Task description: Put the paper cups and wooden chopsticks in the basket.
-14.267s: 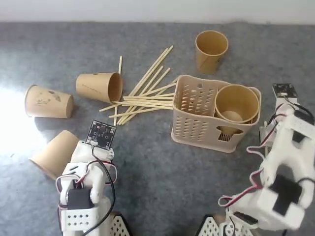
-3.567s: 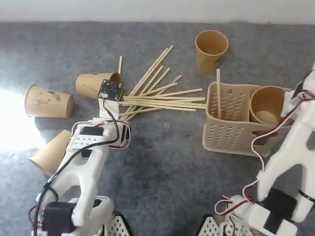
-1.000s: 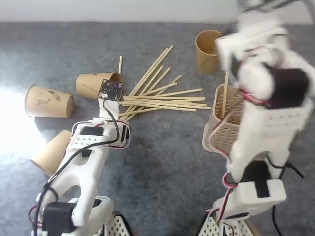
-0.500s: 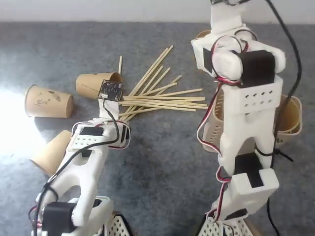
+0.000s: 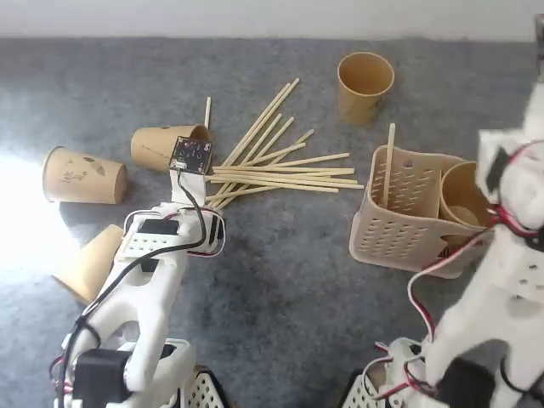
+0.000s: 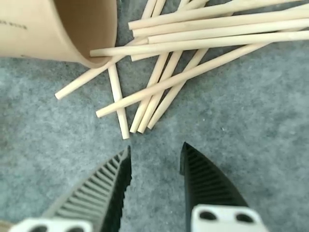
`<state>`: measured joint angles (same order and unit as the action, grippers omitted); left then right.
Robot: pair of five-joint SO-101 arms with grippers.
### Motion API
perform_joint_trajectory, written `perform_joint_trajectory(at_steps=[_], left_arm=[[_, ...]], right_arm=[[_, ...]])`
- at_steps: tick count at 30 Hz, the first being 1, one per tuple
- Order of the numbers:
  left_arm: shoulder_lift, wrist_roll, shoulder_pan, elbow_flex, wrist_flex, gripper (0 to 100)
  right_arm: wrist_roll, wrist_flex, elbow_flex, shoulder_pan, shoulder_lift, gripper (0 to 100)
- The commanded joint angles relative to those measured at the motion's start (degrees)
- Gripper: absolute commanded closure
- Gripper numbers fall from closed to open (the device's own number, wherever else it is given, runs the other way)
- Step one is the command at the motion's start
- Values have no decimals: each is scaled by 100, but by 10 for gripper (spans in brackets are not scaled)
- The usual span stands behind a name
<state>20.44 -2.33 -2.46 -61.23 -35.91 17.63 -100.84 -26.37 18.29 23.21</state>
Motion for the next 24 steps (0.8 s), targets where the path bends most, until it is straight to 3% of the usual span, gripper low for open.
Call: perform_joint_trajectory(at_steps=[1, 10, 24], left_arm=[[237, -44, 9, 13, 149, 834], [237, -44, 0, 4, 141, 834], [237, -44, 0, 4, 141, 834]], right_arm=[[343, -224, 677, 523, 497, 842], [695, -180, 1881, 936, 673, 841], [668, 971, 2391, 1103, -541, 844]])
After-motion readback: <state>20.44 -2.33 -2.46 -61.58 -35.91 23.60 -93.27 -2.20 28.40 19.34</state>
